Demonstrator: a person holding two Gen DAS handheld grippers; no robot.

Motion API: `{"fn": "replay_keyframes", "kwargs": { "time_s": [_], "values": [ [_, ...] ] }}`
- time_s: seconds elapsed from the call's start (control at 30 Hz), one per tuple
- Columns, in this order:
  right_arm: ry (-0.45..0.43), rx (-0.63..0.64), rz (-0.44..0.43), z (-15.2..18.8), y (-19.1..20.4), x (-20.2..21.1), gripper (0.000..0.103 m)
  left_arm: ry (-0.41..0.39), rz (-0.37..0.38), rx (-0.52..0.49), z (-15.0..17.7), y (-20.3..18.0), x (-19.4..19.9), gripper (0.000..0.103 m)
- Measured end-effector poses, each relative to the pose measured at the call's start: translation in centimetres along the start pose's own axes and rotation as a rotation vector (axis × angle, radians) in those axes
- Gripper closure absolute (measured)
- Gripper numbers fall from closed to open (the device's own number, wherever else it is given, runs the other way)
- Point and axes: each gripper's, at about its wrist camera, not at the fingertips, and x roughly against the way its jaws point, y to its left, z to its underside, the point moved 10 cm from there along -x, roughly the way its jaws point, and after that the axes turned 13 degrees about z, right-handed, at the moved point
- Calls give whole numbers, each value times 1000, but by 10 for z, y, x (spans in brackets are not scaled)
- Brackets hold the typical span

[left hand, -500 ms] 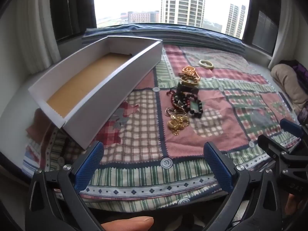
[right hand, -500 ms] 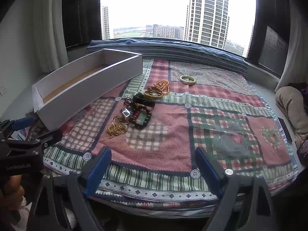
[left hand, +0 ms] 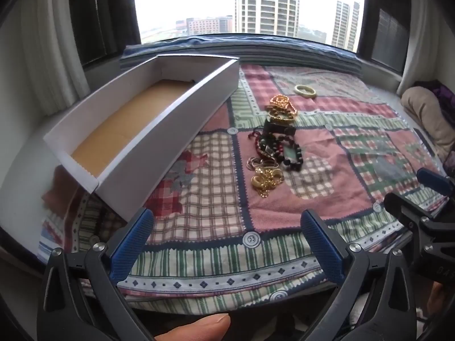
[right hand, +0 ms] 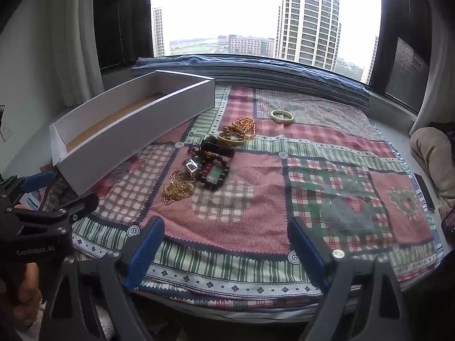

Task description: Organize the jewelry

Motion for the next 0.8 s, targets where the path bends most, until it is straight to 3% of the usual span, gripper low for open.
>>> {"fn": "replay_keyframes", "kwargs": {
  "time_s": [0.1,0.47,0.8],
  "values": [
    [-6,-8,-10,-3,-12,2,13,-1,32,0,1,-4,1,0],
    [21,-19,-29,12,-23,2,13,20,4,-16,3,-12,-6,0],
    [41,-40,-19,14,-31,-3,13,10,65,-22,1,-24,-8,0]
  ]
}}
